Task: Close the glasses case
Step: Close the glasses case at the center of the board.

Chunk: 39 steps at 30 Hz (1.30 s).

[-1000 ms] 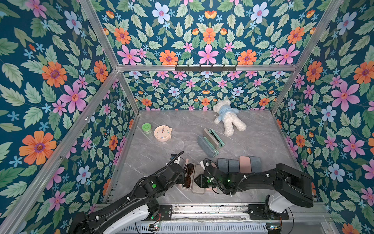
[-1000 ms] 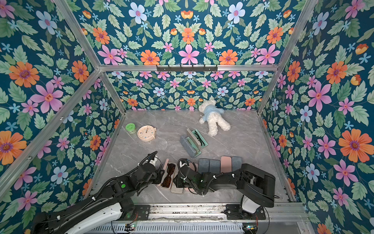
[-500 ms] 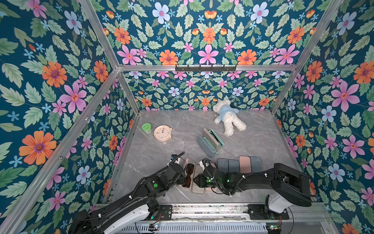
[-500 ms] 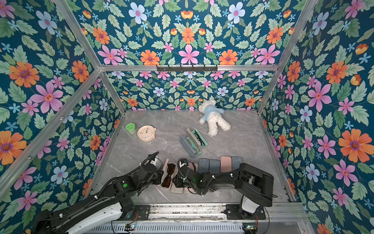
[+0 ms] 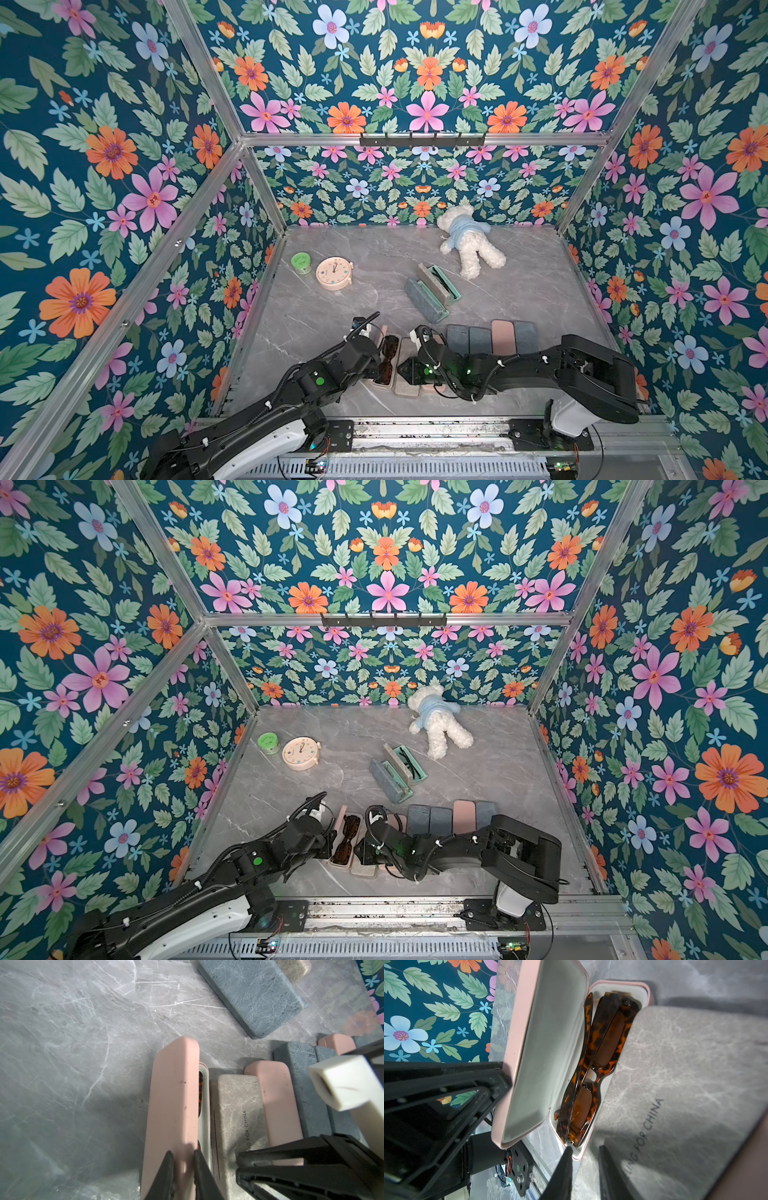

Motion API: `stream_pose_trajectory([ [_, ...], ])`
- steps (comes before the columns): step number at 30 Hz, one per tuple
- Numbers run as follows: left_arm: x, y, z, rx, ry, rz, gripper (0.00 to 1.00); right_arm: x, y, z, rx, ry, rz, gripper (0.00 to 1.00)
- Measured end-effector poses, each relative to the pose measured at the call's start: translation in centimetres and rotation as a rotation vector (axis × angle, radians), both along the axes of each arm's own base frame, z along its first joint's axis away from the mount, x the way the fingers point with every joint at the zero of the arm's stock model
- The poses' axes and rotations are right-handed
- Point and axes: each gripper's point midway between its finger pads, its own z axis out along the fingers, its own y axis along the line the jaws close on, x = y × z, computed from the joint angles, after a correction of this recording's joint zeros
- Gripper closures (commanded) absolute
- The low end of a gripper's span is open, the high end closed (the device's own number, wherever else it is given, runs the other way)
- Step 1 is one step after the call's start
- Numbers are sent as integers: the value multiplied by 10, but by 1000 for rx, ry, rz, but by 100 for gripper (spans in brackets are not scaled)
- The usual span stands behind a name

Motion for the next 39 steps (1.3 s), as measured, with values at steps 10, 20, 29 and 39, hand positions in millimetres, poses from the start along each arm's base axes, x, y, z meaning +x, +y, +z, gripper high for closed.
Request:
stream_pose_trajectory([
  [10, 1, -4, 0, -11, 0, -10, 84, 0, 0, 0, 2, -1, 0, 74],
  [20, 2, -9, 0, -28, -3, -19, 88, 0, -1, 0, 1, -3, -3, 74],
  [29, 1, -12, -1, -36, 3, -27, 90, 1, -2, 0, 9, -10, -7, 74],
  [39, 2, -15, -3, -45, 6, -34, 89, 0, -4, 0, 8, -11, -8, 74],
])
